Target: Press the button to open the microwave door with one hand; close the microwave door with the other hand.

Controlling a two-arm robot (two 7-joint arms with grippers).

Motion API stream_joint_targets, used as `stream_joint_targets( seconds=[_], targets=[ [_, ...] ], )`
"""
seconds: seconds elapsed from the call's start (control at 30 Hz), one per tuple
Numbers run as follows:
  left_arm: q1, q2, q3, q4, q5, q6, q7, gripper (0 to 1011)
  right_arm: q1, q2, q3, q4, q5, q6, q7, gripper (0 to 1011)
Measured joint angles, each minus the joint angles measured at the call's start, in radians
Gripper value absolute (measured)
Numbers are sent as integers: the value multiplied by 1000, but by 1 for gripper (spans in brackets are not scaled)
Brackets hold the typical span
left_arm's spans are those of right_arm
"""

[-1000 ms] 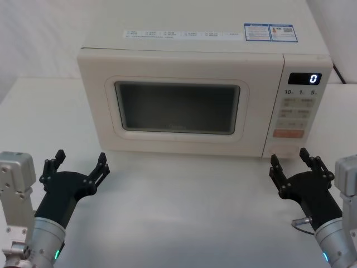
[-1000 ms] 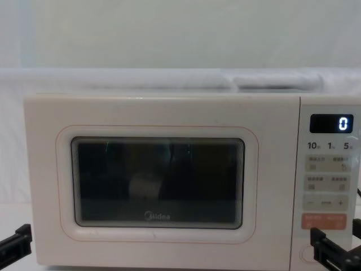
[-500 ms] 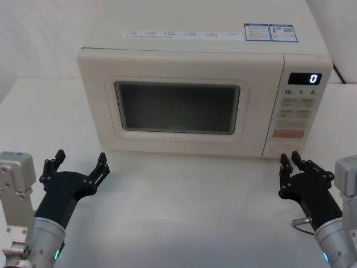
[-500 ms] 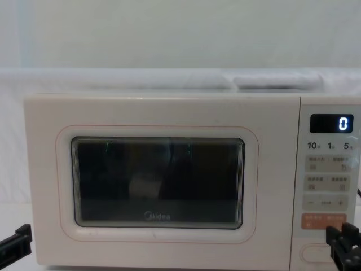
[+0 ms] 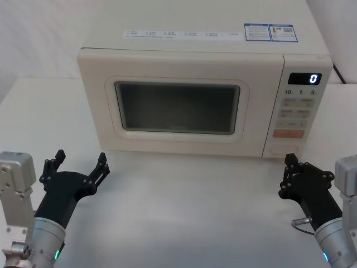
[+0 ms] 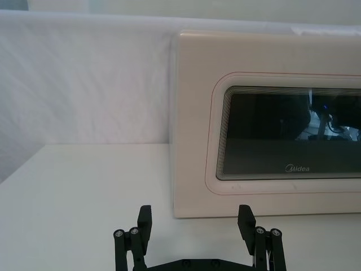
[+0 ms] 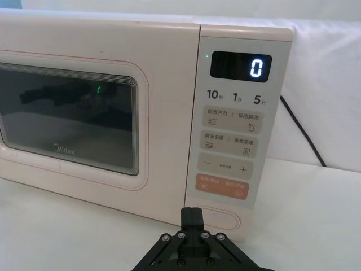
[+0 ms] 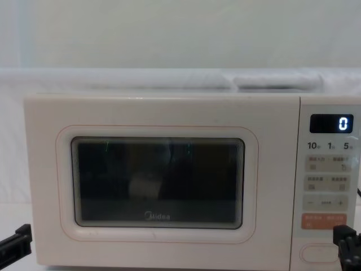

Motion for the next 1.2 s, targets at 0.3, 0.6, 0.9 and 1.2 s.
stream_joint_targets(
  seconds=[0.3,0.6,0.9,1.2],
  targets=[
    [0,0,0,0,0,0,0,1001,-2,-15,14,3,-4,0,14,0],
    [0,0,0,0,0,0,0,1001,10,-41,39,39,-8,2,41,0],
    [0,0,0,0,0,0,0,1001,41,-58,60,93,-25,12,71,0],
    [0,0,0,0,0,0,0,1001,92,-77,71,161,-45,23,105,0]
  ],
)
